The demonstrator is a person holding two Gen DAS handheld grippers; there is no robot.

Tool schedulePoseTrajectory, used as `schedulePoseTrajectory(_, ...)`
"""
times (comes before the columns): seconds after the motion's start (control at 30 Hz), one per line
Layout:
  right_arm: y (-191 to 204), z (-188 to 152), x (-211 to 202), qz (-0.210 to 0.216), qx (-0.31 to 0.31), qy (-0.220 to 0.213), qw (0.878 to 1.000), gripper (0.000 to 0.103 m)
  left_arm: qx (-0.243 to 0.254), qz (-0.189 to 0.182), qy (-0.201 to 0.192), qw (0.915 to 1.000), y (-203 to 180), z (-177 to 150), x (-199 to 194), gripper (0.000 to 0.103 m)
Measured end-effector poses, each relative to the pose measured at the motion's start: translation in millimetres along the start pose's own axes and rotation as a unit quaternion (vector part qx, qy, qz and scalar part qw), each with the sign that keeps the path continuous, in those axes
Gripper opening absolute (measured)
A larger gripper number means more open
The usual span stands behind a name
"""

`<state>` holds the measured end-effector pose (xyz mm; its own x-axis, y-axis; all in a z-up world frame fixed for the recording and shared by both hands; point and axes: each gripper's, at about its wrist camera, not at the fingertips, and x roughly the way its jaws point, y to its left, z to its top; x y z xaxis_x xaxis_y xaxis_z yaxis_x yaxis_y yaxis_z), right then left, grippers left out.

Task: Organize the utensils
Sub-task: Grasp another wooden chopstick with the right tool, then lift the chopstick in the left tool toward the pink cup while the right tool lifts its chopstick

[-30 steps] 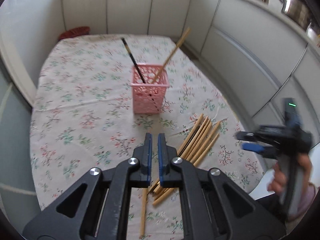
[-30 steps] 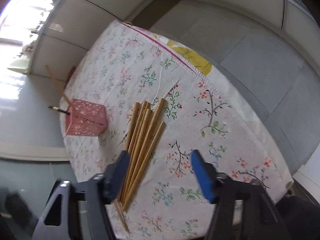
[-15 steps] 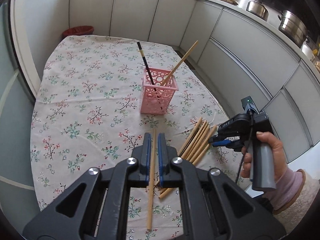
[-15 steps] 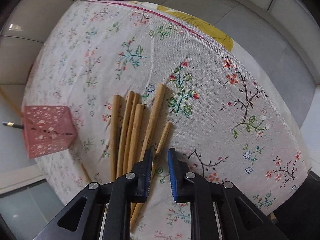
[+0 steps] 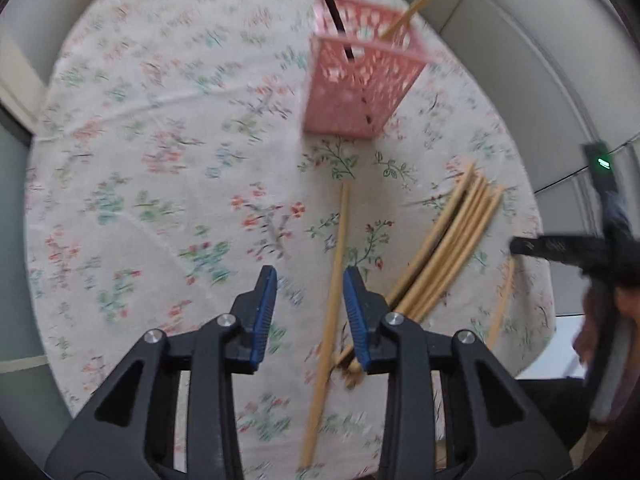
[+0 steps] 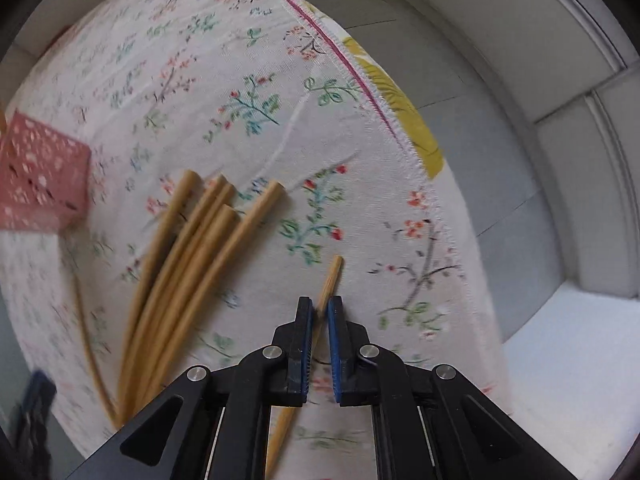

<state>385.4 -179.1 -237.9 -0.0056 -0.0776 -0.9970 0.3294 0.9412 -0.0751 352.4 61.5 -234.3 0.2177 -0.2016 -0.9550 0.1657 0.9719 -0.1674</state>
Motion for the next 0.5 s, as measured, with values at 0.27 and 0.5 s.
schedulePoseTrajectory(0.27,11.0,-6.7,-1.4,-0.015,-0.022,-0.020,0.999,0.011,0.008,0.095,0.022,0.9952,-31.0,9.2,42.7,0.043)
schedulePoseTrajectory(0.5,-2.0,-25.0,-6.1,0.020,-0.004,-0.059,0.998,0.007,0.063,0.101,0.035,0.9923,-55.6,-4.7,51.6,0.007)
